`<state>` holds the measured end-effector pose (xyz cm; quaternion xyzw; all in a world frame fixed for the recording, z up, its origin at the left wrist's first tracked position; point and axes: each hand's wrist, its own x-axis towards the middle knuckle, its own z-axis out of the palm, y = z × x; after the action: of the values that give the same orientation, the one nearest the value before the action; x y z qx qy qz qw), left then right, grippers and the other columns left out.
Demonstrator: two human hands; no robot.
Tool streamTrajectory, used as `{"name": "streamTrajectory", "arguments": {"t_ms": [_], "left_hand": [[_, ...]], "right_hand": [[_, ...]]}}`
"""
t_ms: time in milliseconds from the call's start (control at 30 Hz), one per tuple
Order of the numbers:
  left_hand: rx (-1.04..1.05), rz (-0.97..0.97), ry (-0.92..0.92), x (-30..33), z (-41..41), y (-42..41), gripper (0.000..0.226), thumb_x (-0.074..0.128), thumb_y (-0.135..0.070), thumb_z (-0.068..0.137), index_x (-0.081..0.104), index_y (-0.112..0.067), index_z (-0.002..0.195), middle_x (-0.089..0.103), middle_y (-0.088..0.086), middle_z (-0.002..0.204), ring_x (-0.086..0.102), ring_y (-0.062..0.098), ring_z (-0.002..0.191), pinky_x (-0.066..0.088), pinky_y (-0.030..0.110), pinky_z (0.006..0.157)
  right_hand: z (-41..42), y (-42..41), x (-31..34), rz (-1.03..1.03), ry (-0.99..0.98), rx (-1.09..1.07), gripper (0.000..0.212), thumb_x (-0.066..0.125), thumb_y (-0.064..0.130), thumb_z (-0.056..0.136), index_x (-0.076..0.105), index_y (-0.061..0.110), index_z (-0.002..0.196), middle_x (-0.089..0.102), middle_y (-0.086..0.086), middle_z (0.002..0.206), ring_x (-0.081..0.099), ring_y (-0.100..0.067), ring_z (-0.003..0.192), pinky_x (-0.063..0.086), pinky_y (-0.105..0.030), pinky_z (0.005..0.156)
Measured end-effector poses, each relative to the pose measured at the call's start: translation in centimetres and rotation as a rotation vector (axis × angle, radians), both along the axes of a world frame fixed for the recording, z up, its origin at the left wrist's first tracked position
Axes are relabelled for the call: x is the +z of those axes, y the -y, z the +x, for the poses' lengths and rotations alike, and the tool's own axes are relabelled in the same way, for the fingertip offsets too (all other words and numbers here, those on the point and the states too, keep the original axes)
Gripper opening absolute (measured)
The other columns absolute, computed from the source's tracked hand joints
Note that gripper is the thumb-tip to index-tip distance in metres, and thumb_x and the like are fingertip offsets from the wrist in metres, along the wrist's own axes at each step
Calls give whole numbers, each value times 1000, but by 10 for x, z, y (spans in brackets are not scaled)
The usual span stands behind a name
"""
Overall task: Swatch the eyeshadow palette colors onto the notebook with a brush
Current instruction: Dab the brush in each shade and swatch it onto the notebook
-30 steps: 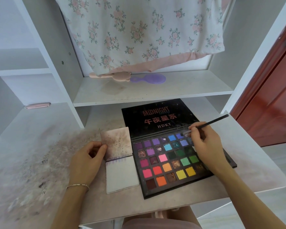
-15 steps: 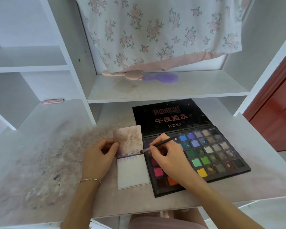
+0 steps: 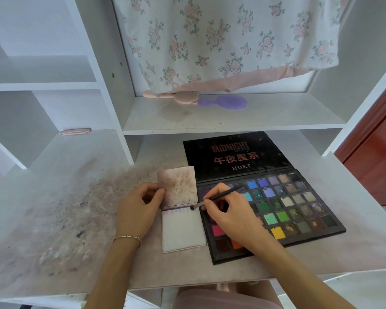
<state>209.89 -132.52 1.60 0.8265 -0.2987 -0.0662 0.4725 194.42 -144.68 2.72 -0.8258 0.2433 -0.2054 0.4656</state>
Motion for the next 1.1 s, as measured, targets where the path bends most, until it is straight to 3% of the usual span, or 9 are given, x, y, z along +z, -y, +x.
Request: {"name": "streamTrajectory", "arguments": {"t_ms": [300, 1100], "left_hand": [[-6, 18, 4, -1, 0, 0, 8, 63, -20, 85, 64, -27, 81, 61, -20, 72, 57, -3, 70, 38, 9, 59], [-1, 28, 0, 0, -2, 0, 12, 63, -22, 85, 61, -33, 79, 60, -21, 72, 56, -5, 70, 37, 7, 59]], "right_hand": [[1, 0, 1, -20, -11, -5, 14, 54, 20, 88, 52, 31, 79, 65, 2, 75, 59, -7, 72, 52, -22, 65], [0, 0, 0, -10, -15, -1, 11, 55, 21, 87, 53, 29, 79, 66, 0, 75, 60, -9, 71, 52, -23, 64]]}}
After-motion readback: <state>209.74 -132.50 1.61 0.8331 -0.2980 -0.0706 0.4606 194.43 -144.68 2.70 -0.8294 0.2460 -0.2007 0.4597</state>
